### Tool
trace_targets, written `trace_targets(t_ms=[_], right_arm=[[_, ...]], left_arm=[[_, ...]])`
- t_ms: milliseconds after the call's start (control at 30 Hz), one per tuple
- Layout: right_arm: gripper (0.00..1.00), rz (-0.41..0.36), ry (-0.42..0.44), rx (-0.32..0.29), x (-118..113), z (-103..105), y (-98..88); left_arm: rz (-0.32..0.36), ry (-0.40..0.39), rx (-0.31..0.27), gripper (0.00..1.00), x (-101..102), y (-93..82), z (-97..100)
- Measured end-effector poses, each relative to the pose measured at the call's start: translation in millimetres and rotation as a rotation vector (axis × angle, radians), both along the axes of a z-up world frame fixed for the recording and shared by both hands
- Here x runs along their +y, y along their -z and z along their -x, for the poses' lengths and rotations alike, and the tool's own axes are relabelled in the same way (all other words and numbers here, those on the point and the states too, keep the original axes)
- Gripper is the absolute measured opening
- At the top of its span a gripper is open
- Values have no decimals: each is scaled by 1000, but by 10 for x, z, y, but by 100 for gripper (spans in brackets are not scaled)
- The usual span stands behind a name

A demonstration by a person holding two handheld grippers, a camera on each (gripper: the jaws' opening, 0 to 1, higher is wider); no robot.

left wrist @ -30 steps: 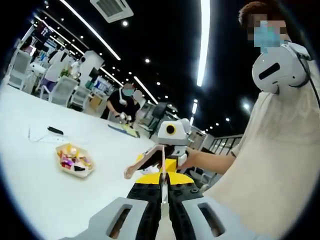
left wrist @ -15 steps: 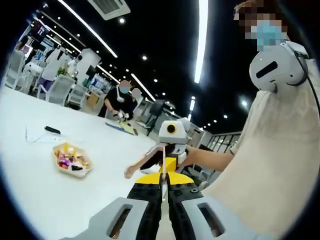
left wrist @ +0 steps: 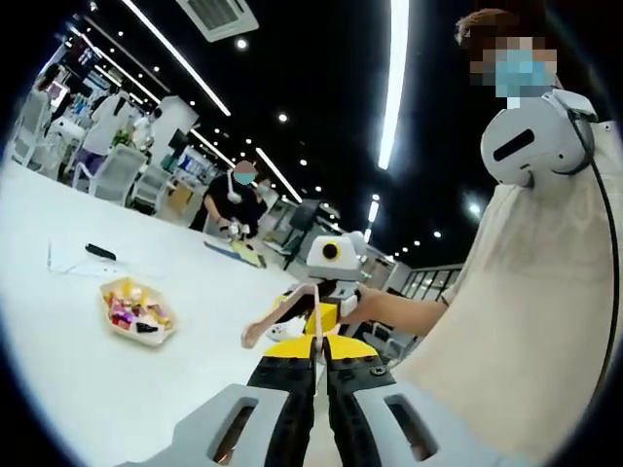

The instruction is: Place the target food into the container with the food tongs after gripping and lifting it, then release it inside without dropping or visibly crushing the food.

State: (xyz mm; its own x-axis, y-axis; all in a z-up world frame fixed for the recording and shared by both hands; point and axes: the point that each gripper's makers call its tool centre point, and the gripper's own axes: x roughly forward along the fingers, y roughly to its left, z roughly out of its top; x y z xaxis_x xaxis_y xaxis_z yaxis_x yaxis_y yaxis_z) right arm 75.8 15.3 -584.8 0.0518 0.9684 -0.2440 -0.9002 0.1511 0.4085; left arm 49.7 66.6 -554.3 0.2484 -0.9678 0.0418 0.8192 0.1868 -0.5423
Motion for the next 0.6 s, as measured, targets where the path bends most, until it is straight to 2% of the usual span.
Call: trace_targets(t_ms=[433,600], right_arm=[[22,12,-35,2,-96,49,11],[22,21,-68,24,-178,98,25]], left_arm=[[-4,15,21,0,-26,39,14],[-34,31,26,0,-68,91,22]])
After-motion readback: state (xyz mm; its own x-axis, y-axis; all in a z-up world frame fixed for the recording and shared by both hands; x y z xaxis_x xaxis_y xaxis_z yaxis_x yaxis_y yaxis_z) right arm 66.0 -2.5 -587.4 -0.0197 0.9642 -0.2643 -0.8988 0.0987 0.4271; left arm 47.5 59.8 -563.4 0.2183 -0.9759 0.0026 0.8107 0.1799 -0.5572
